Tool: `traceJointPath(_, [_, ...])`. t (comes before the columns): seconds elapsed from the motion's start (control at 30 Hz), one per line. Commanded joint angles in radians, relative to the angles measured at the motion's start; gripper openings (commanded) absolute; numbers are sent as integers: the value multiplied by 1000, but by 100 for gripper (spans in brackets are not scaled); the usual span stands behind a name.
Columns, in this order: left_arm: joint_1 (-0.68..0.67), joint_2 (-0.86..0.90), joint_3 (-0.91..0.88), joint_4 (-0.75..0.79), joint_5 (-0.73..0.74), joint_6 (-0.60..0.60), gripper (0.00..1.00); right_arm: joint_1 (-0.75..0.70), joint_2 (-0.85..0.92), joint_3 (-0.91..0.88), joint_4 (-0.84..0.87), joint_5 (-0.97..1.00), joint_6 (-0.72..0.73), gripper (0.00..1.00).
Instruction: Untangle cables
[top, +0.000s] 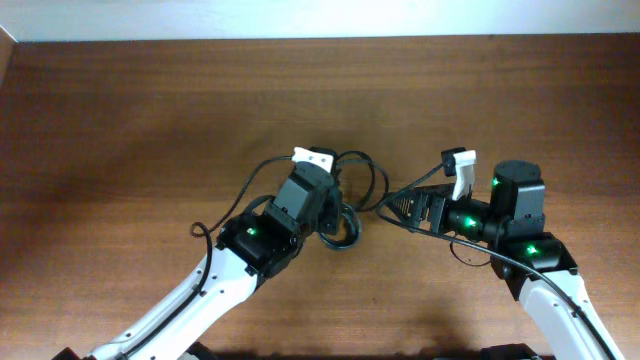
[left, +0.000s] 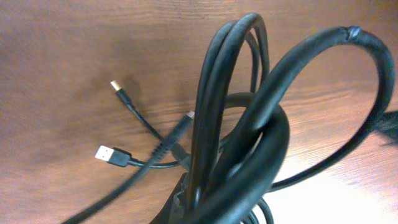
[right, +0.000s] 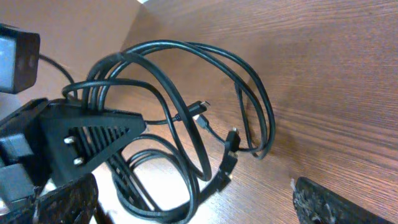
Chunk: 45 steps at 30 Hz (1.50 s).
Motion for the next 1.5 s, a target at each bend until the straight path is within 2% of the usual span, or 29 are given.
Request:
traceJointPath(0.0, [-20,2,14,38,134,-180,0,-3,3,14,-6,61,-6,99])
traceJointPath(0.17, [-67,2,14,58,168,-180,0,-2,29,14,-46,166,-6,99])
traceJointPath(0.3, [-85,2,14,54,221,-124,0,-2,71,14,-56,220,-6,99])
traceJointPath(0.4, [-83,1,14,36,222,-71,0,-2,93,14,-74,290,-6,99])
traceJointPath(0.63, [-69,-17,14,-15,182,-58,0,-3,112,14,-155,499,51,99])
traceJointPath(0.8, [22,-56,14,-122,195,-59,0,-3,112,14,-173,551,66,99])
traceJointPath(1.13, [298,-231,14,-194,526,-27,0,-3,112,14,-195,600,66,99])
traceJointPath(1.3, [368,-248,14,-230,532,-15,0,-3,112,14,-196,599,66,99])
traceJointPath(1.47, [370,-248,14,-233,516,-13,0,-3,112,14,-202,596,65,99])
